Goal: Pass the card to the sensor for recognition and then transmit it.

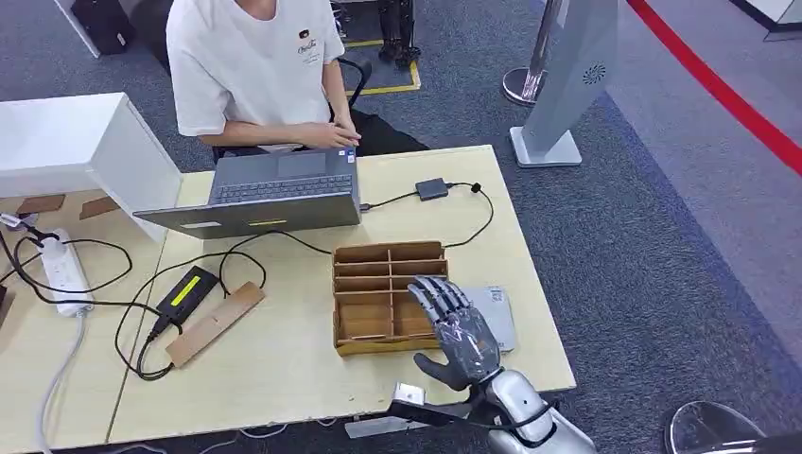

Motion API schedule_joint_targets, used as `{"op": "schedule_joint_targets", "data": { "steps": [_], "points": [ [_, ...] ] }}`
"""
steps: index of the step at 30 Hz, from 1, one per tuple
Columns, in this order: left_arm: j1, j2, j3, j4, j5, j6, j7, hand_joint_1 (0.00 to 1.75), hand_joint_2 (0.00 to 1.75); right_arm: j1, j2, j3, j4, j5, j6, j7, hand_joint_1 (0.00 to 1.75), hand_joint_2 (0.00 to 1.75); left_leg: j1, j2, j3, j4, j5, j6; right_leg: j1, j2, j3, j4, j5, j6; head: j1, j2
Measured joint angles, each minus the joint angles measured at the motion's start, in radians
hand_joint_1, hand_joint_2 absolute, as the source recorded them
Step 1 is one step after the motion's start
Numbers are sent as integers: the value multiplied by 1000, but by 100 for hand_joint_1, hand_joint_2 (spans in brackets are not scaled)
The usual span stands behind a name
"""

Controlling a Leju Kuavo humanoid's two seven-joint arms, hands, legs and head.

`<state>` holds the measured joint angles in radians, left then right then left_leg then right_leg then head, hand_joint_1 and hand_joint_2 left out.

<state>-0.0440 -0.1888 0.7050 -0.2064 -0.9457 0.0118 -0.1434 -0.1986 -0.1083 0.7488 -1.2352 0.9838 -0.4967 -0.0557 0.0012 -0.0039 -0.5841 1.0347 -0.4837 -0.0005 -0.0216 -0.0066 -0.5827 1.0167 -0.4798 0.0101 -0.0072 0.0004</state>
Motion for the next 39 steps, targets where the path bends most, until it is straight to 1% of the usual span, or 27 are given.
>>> {"op": "schedule_joint_targets", "data": {
  "steps": [19,39],
  "points": [
    [0,0,0,0,-6,0,0,0,175,-10,1,10,21,-10,3,6,0,175,0,0,0,0,0,0,0,0,0,0,0,0,0,0],
    [0,0,0,0,-16,0,2,0,175,-11,1,10,50,-3,-7,32,0,175,0,0,0,0,0,0,0,0,0,0,0,0,0,0]
  ]
}}
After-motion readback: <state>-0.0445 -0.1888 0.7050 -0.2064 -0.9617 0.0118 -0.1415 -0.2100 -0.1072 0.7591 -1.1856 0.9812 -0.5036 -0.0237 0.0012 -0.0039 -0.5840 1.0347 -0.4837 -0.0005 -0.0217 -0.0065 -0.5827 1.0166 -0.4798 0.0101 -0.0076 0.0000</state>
